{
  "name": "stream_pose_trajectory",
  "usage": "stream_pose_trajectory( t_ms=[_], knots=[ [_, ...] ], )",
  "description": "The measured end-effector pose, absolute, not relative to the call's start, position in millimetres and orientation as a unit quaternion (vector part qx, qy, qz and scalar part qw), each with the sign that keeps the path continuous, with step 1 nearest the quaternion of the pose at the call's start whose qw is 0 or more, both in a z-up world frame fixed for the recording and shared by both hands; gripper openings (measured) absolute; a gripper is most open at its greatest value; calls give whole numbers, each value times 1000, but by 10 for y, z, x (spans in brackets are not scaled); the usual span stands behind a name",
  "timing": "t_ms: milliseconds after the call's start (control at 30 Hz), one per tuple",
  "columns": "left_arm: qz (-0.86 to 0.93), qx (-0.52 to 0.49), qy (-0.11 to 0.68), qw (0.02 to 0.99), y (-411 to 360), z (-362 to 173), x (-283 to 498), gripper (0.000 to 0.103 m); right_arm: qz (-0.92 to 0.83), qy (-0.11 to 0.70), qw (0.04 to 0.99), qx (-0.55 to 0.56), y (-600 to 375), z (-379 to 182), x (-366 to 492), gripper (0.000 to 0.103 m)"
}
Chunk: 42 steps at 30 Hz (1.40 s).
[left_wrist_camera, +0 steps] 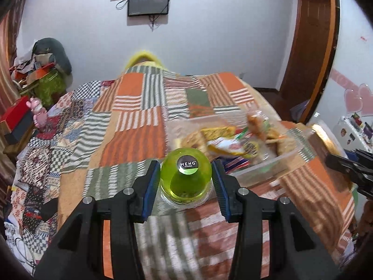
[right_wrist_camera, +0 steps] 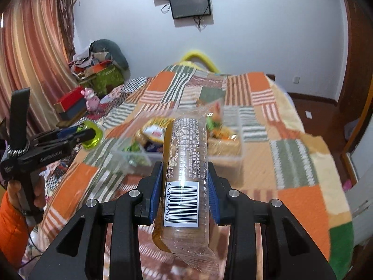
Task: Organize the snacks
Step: 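Place the jelly cup and bread stick into the clear box and release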
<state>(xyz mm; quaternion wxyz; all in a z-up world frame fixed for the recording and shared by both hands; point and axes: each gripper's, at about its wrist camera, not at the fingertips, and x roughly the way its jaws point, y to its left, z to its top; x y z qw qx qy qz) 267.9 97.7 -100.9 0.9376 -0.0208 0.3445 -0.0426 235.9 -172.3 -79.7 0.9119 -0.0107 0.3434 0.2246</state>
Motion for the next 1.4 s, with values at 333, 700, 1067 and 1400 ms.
stream_pose_trajectory(
  t_ms=[333,700,1067,1400],
  knots=[
    [-43,-36,368,928,755,-1224,3098,45,244,341,908,-5,-1550,-802,2833,32],
    [-11,-47,378,925,826,-1445,3390,45,259,371,892,-14,-1146,-1083,3328,32],
    [-29,-17,389,921,753,-1530,3376,49,255,399,880,-26,-1084,-1239,3430,35],
    [-31,-27,373,927,769,-1306,3113,56,266,375,888,-20,-1238,-936,3140,43]
  ],
)
